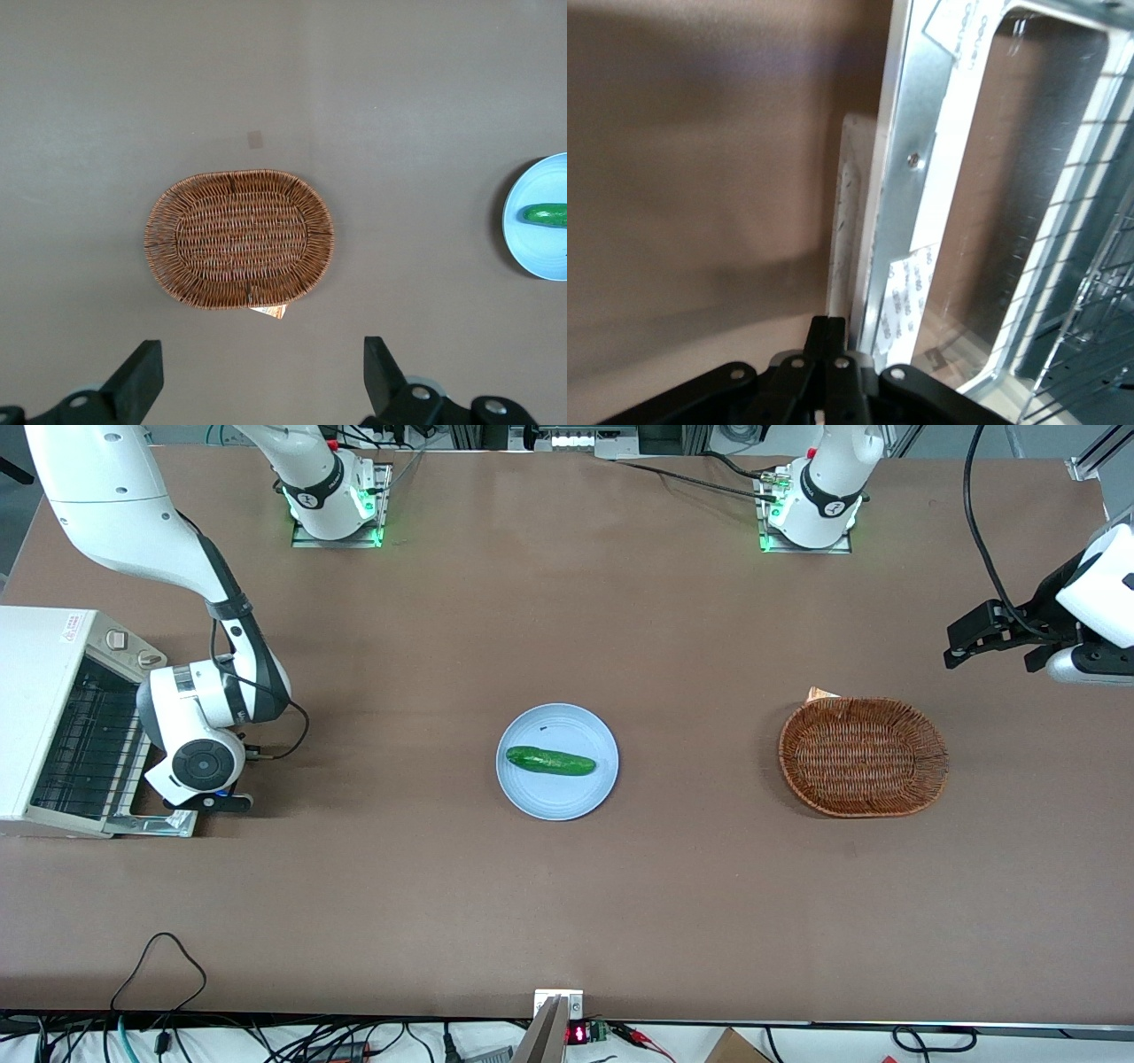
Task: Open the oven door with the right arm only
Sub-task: 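Pull the handle with the right gripper, swinging the glass door down open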
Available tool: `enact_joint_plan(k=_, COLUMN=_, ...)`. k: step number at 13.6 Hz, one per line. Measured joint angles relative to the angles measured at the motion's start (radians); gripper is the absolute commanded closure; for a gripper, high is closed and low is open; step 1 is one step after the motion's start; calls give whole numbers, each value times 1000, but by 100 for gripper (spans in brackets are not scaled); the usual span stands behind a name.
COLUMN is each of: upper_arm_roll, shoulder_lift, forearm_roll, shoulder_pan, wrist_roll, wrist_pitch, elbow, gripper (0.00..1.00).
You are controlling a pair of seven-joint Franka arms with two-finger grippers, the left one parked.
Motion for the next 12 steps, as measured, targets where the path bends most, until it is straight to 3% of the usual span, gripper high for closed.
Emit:
enact_joint_plan(k=1, upper_arm_roll=-1, shoulder_lift=4, forearm_roll=9, shoulder_pan=0, wrist_roll=0, wrist_pitch=0, elbow=-1, gripper=96)
enact_joint_plan(k=2, upper_arm_roll=-1, shoulder_lift=8, forearm_roll=11, shoulder_pan=0, wrist_roll=0, wrist_pitch=0, elbow=-2, gripper=65)
enact_joint_plan(k=3, upper_arm_roll=-1, shoulder_lift=10, forearm_roll=12, shoulder_pan=0, wrist_roll=0, wrist_pitch=0, elbow=-4, gripper=1)
enact_joint_plan(k=10, upper_arm_roll=60, shoulder_lift=-32, forearm_roll=16, shoulder_pan=29, wrist_roll=1, wrist_pitch=-7, elbow=-3, gripper=0)
enact_joint_plan(k=12, upper_arm_roll=72, shoulder_lift=-105, forearm_roll=65, shoulder_pan=30, wrist_roll=2, wrist_pitch=-37, elbow=2, gripper=0)
